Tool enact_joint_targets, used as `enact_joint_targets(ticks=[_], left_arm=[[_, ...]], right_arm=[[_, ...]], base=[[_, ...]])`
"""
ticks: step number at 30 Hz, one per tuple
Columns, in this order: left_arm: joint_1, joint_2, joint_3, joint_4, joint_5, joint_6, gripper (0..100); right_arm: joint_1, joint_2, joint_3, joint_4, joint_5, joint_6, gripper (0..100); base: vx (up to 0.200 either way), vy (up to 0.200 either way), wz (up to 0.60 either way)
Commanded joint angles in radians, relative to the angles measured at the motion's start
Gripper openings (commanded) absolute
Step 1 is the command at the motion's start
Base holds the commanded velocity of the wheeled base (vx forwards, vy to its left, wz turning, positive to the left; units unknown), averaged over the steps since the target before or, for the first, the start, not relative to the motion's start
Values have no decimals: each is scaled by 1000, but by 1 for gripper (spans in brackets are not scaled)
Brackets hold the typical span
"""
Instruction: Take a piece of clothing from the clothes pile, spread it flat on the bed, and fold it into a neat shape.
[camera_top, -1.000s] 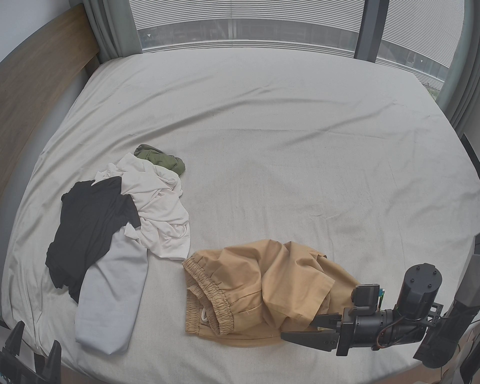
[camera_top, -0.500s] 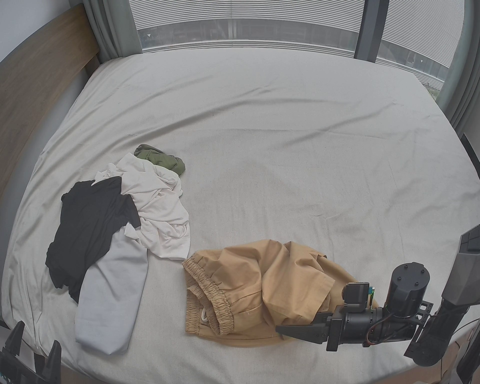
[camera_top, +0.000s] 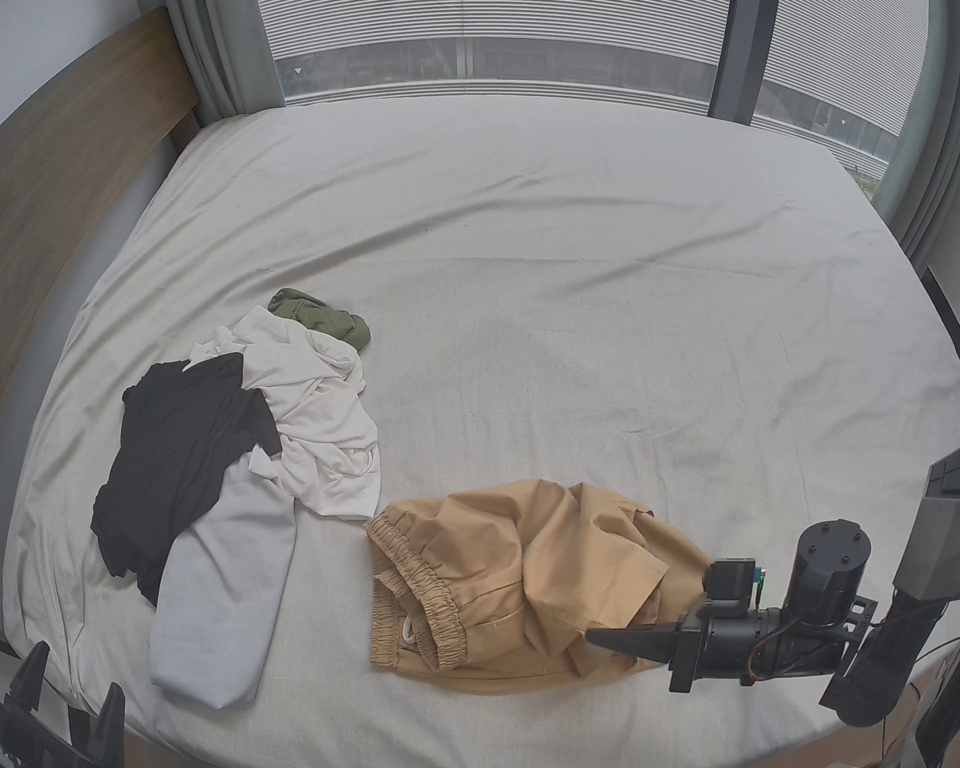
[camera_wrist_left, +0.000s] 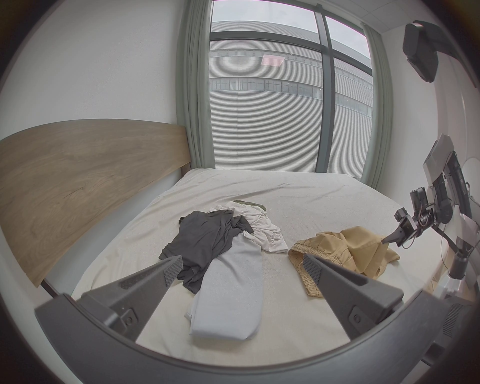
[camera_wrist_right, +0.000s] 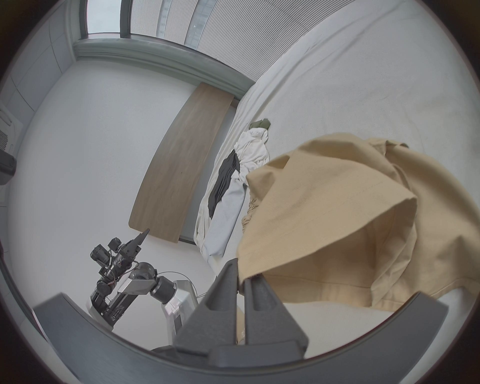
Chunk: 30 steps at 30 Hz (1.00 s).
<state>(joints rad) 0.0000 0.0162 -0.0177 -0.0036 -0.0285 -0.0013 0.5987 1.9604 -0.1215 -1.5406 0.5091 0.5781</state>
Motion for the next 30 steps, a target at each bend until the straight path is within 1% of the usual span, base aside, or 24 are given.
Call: enact_joint_targets(ticks=[1,4,6,8,10,12,16,20,27,30], left_arm=[[-2,-16,18,-3,-13,6,100],[-2,-16,18,-4,-13,7,100],[-2,-16,18,-4,-13,7,100],[-2,-16,18,-6,-13,7,100],[-2,-16,18,-4,-13,6,100],[-2,-16,18,-3,-13,7,100],[-2,-16,18,1,-13,7,100],[-2,-16,18,1,-13,7,100],[-2,-16,18,2,-11,4,100],[-2,-16,18,2,-10,3,100]], right_arm=[[-60,-83,11,2,6,0,0],[-103,-106,14,2,5,-4,0],[-149,-107,13,2,8,-4,0],[-171,-106,10,2,14,-4,0],[-229,-106,0,1,51,-3,0],[-264,-103,-14,1,69,-1,0],[-330,-91,-53,2,75,6,0],[-352,-44,-72,-1,81,8,0],[-347,-34,-78,1,91,11,0],[-349,-26,-75,-1,134,8,0]], base=[[0,0,0],[0,0,0],[0,0,0],[0,0,0],[0,0,0],[0,0,0],[0,0,0],[0,0,0],[0,0,0],[0,0,0]])
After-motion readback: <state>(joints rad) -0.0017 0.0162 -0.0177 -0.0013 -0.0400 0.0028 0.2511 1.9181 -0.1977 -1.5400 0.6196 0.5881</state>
